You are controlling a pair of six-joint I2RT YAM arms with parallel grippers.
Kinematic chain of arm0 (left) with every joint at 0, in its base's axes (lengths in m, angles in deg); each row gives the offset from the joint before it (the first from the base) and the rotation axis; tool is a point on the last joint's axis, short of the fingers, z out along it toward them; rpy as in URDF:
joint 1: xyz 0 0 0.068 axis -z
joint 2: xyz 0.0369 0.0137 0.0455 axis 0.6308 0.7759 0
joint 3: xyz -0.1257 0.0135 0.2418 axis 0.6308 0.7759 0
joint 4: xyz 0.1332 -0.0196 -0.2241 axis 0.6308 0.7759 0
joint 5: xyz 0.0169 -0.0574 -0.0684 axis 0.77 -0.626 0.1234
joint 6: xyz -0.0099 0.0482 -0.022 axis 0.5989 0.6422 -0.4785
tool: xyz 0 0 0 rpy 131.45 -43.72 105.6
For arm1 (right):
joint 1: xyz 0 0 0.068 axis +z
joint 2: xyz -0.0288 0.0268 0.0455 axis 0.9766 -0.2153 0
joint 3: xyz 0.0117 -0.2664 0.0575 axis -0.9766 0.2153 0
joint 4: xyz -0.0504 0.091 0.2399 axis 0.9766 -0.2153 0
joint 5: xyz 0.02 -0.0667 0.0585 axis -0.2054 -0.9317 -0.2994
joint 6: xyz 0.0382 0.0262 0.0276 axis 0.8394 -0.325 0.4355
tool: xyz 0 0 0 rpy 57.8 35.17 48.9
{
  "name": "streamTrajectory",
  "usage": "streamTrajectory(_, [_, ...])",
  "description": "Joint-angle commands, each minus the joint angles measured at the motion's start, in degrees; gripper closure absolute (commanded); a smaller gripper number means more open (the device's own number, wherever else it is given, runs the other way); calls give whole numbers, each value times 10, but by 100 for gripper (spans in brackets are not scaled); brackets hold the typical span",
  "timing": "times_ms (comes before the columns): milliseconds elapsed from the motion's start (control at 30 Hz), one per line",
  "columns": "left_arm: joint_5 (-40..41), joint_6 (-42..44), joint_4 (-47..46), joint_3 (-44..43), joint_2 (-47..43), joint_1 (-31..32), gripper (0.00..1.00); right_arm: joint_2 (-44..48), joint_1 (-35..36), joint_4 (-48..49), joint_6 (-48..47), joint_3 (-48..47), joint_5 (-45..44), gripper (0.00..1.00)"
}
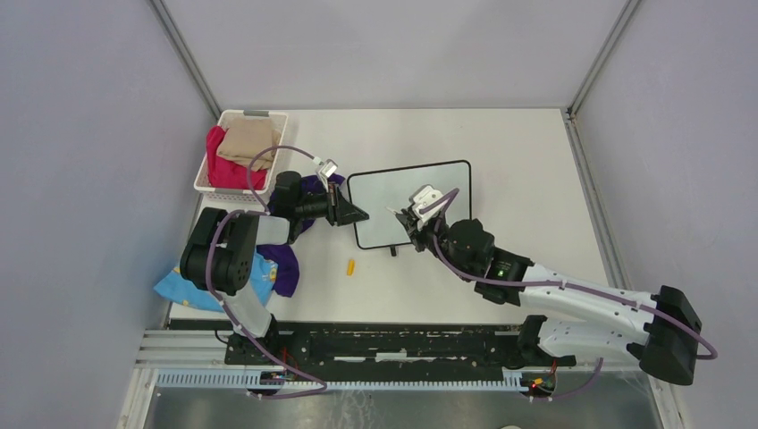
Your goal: Write a sentence on the whiteboard
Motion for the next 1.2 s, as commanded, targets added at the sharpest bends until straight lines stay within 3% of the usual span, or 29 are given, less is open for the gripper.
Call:
streamTrajectory(0, [-6, -11, -29, 1, 6, 5, 68, -15, 2, 45, -7, -5, -37, 100])
streamTrajectory(333, [-3, -7, -23, 2, 8, 6, 70, -59, 2, 72, -3, -24, -41, 100])
streamTrajectory(800, [3, 5, -7, 1, 1, 8, 71, -157, 2, 94, -23, -93, -133, 100])
streamTrajectory(1167, [6, 14, 5, 0, 1, 8, 72, -187, 2, 92, -29, -115, -155, 100])
